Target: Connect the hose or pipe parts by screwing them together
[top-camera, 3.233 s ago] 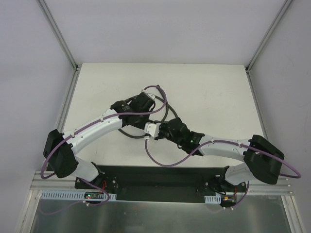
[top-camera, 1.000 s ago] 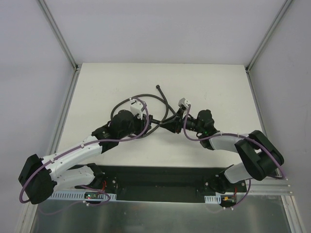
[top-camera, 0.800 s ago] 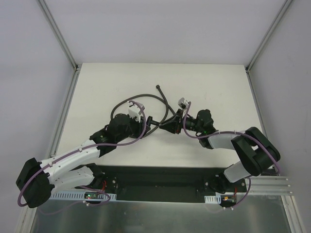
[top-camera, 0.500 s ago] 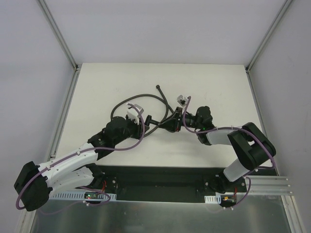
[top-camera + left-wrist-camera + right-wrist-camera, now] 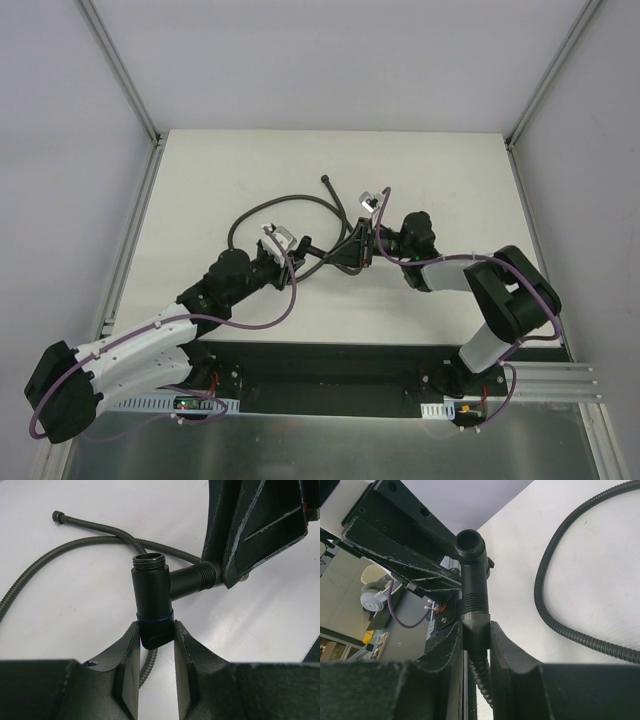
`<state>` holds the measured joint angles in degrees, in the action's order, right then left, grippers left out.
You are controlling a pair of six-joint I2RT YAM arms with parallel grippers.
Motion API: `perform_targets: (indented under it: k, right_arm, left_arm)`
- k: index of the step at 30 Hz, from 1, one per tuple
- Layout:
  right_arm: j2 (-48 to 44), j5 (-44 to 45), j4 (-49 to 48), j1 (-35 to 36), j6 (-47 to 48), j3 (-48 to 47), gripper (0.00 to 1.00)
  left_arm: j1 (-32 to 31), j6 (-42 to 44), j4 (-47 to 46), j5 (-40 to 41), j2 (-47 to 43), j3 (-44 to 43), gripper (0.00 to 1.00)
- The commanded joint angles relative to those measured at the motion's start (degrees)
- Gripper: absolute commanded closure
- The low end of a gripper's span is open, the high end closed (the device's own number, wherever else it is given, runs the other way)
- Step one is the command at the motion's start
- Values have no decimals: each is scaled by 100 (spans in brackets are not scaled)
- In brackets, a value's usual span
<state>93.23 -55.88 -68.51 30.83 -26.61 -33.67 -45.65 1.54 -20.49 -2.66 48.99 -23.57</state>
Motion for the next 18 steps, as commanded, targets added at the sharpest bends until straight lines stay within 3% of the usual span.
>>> perform_targets:
  k: [1,3,7,18]
  right_arm:
    - [2,7,-1929,72,-441,-456,99]
    - [11,-2,-1929,46,-476,-465,98]
    - [-7,296,-1921,-51,-416,-290,82]
    - [292,780,-1885,-112,-99,352,61]
  left_arm:
    - [-164,496,-8,-1290,93,-86,100]
    - [-164,531,54,-1141,128,-147,100]
    - [-155,260,361,-545,251,-428,100]
    - [-102,-137,1335,854,637,-929,100]
